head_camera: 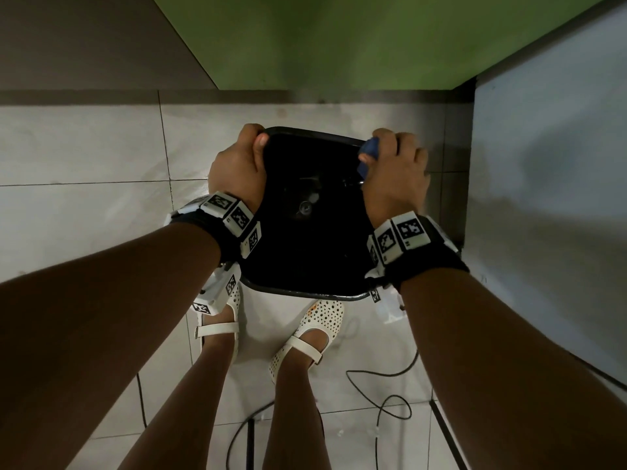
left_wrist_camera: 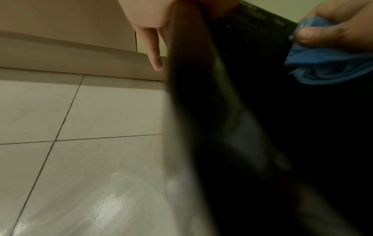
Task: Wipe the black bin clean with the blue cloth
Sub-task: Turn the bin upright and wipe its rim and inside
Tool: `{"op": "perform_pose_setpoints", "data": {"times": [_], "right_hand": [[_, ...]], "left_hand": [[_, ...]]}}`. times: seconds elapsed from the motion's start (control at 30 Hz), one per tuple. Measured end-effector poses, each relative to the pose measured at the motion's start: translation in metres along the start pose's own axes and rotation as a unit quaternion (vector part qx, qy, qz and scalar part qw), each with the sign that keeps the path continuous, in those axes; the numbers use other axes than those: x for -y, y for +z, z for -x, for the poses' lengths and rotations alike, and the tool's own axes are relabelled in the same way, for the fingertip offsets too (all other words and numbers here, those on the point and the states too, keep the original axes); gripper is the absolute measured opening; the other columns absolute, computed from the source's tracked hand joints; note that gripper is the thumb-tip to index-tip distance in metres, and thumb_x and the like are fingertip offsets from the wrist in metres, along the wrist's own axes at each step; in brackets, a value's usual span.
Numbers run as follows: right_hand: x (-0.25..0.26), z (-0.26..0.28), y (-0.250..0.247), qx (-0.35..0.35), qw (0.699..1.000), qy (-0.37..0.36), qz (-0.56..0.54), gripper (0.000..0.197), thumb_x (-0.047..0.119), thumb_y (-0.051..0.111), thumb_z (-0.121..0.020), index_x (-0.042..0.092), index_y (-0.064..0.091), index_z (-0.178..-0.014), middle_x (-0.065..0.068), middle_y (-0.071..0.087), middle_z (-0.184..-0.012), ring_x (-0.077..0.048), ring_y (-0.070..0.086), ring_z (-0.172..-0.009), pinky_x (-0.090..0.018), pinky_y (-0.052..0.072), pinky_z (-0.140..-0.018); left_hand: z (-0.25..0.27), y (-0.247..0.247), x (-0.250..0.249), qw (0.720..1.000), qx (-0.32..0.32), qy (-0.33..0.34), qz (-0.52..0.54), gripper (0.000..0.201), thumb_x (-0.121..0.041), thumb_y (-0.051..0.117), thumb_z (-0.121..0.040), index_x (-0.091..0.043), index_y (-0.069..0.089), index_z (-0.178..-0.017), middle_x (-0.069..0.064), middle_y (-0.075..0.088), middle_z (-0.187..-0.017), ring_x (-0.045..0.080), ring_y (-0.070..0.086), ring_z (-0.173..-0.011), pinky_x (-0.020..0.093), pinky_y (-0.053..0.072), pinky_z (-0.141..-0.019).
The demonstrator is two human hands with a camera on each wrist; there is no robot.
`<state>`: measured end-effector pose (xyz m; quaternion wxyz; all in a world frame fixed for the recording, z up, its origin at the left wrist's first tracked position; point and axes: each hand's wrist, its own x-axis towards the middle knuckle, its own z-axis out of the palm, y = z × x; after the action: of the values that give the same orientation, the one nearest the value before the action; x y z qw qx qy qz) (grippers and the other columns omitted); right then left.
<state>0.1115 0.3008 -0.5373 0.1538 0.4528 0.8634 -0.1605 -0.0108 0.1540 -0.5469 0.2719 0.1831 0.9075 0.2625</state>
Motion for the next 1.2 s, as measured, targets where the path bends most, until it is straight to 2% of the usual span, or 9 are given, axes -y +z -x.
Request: {"op": "perform_pose_setpoints", "data": {"times": [0.27,0.4,0.53,0.6,0.67,0.8,0.9,1.03,1.2], "right_hand": [[0.003,-0.001,-0.001,-0.024,0.996,-0.078,0.032,0.04,0.033,0.044,-0.095,0.027,0.041,-0.134,0.001,0.037,-0.142,-0.028,0.032,-0.129,-0.052,0.026,-0.107],[-0.001,-0.006,-0.006,-0.004,0.995,-0.089,0.044,0.041,0.034,0.044,-0.096,0.026,0.039,-0.136,-0.002,0.036,-0.141,-0.03,0.035,-0.125,-0.052,0.034,-0.102],[0.006,0.009,-0.002,-0.002,0.993,0.099,-0.068,0.044,0.035,0.042,-0.096,0.023,0.034,-0.138,-0.01,0.034,-0.139,-0.032,0.04,-0.119,-0.045,0.043,-0.091],[0.012,0.016,0.001,-0.007,0.961,0.236,-0.144,0.045,0.037,0.042,-0.097,0.023,0.034,-0.138,-0.011,0.037,-0.136,-0.032,0.045,-0.116,-0.042,0.044,-0.086],[0.014,0.017,0.001,0.003,0.939,0.29,-0.183,0.041,0.035,0.043,-0.097,0.022,0.035,-0.135,-0.011,0.039,-0.134,-0.034,0.046,-0.114,-0.042,0.044,-0.086],[0.011,0.011,-0.004,0.009,0.975,0.171,-0.144,0.034,0.027,0.042,-0.097,0.021,0.038,-0.13,-0.009,0.041,-0.131,-0.034,0.048,-0.109,-0.042,0.043,-0.085],[0.015,-0.002,-0.013,0.02,0.99,0.062,-0.121,0.03,0.02,0.044,-0.095,0.021,0.041,-0.124,-0.007,0.043,-0.127,-0.032,0.048,-0.107,-0.043,0.044,-0.089],[0.034,-0.025,-0.022,0.037,0.996,-0.06,-0.047,0.036,0.02,0.049,-0.094,0.028,0.044,-0.128,-0.002,0.045,-0.133,-0.028,0.043,-0.118,-0.041,0.037,-0.094],[0.081,-0.017,-0.005,0.036,0.952,-0.297,0.072,0.039,0.024,0.046,-0.089,0.031,0.047,-0.127,0.002,0.045,-0.134,-0.026,0.037,-0.125,-0.046,0.028,-0.096]], "left_hand": [[-0.001,0.0,-0.001,1.0,-0.004,0.014,-0.022,0.037,-0.031,0.025,-0.099,-0.006,0.045,-0.117,0.022,0.062,-0.087,0.038,0.057,-0.077,0.032,0.031,-0.06],[0.0,0.002,-0.002,1.0,-0.006,-0.001,-0.017,0.038,-0.034,0.025,-0.099,-0.008,0.045,-0.117,0.022,0.062,-0.086,0.038,0.056,-0.077,0.032,0.032,-0.06],[0.001,0.003,-0.004,1.0,-0.014,-0.014,-0.004,0.039,-0.036,0.024,-0.099,-0.008,0.045,-0.116,0.015,0.056,-0.08,0.029,0.048,-0.07,0.032,0.03,-0.061],[0.001,0.003,-0.003,1.0,-0.01,-0.013,-0.005,0.039,-0.037,0.024,-0.098,-0.008,0.045,-0.115,0.01,0.051,-0.077,0.025,0.044,-0.068,0.032,0.028,-0.061],[0.0,0.002,0.0,1.0,-0.004,-0.009,-0.007,0.04,-0.037,0.024,-0.098,-0.008,0.044,-0.115,0.012,0.053,-0.078,0.027,0.045,-0.068,0.032,0.029,-0.06],[0.005,0.0,0.007,1.0,-0.019,-0.013,-0.002,0.039,-0.036,0.023,-0.098,-0.01,0.043,-0.119,0.021,0.062,-0.097,0.038,0.057,-0.085,0.034,0.035,-0.064],[0.014,-0.001,0.014,0.999,-0.023,-0.037,-0.013,0.039,-0.034,0.026,-0.098,-0.017,0.037,-0.131,0.015,0.053,-0.127,0.036,0.054,-0.108,0.039,0.043,-0.081],[0.021,-0.014,0.018,0.996,0.03,-0.003,-0.088,0.043,-0.037,0.025,-0.098,-0.016,0.036,-0.134,0.018,0.055,-0.128,0.038,0.053,-0.113,0.05,0.041,-0.097],[0.005,-0.01,-0.001,0.99,0.112,0.064,-0.057,0.044,-0.033,0.027,-0.097,-0.002,0.039,-0.126,0.03,0.06,-0.108,0.045,0.056,-0.097,0.037,0.034,-0.068]]}}
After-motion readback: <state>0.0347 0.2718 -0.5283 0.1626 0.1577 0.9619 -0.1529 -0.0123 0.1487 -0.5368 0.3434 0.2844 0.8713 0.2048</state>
